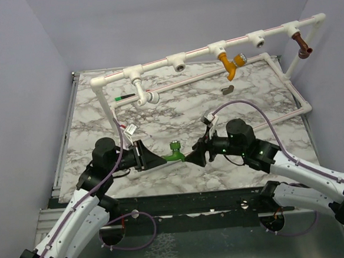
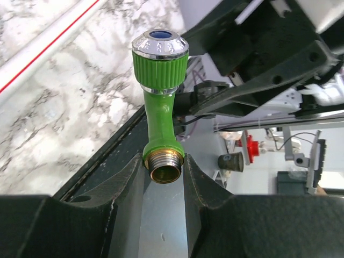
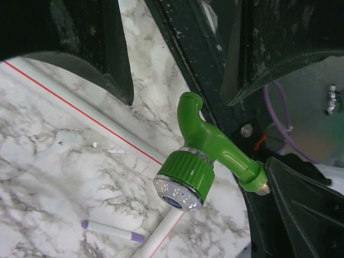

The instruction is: Install the water faucets

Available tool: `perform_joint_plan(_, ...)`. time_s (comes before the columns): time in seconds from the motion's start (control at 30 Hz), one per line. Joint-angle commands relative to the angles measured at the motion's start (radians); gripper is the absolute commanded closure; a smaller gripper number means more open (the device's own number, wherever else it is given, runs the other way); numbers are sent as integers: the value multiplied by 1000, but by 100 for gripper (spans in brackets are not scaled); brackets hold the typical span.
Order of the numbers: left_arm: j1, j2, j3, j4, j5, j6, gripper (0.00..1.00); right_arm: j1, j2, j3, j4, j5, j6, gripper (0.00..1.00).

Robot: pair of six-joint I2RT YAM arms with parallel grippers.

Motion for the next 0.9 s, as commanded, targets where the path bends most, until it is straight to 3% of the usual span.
perform_joint_plan(0.0, -2, -25, -38, 238, 64, -127, 100, -91, -12, -59, 224, -267, 243, 29)
perform_joint_plan(0.27, -3, -50, -105, 482, 120, -274, 100, -140, 43, -146, 609, -437, 534, 29)
perform_joint_plan(0.43, -2, -56, -106, 514, 119, -288, 100, -140, 106, -175, 846, -486, 675, 31)
perform_joint_plan(0.87, -2, -44, -106, 554, 122, -298, 100, -141, 142, -194, 939, -487, 734, 46)
